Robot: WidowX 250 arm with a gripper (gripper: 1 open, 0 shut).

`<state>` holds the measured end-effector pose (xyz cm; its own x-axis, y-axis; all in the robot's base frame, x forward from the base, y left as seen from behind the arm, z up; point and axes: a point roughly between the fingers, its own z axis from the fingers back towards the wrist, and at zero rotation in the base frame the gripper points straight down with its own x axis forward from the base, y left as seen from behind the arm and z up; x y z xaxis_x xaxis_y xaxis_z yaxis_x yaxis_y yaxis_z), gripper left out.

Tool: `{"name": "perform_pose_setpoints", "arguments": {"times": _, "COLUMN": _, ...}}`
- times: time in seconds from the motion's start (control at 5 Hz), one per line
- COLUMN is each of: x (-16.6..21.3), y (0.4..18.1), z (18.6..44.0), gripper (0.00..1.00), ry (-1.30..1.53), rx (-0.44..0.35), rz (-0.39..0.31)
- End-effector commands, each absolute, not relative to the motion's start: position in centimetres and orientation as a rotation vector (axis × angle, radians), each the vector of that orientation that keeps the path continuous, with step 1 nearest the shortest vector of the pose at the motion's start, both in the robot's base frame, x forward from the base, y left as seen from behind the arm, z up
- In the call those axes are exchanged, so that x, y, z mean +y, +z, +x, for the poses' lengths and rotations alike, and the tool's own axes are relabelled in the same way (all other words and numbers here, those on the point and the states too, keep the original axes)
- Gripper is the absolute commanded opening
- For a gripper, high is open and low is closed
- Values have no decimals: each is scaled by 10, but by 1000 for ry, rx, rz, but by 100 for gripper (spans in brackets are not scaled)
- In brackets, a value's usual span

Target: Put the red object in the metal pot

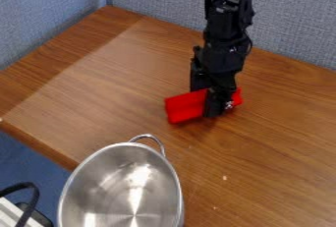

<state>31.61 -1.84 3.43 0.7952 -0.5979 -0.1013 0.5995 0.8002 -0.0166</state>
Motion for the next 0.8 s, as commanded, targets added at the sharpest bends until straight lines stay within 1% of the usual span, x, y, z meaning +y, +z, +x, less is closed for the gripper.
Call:
{"name": "perform_pose_setpoints", "arguments": {"times": 0.0, "x": -16, "y": 48, "z": 316, "gripper": 0, "ry": -578, "rx": 67, "rz": 25}}
{"name": "perform_pose_setpoints", "arguments": {"times": 0.6, "x": -15, "y": 61, "z": 308, "gripper": 0, "ry": -486, "rx": 54, "rz": 11}}
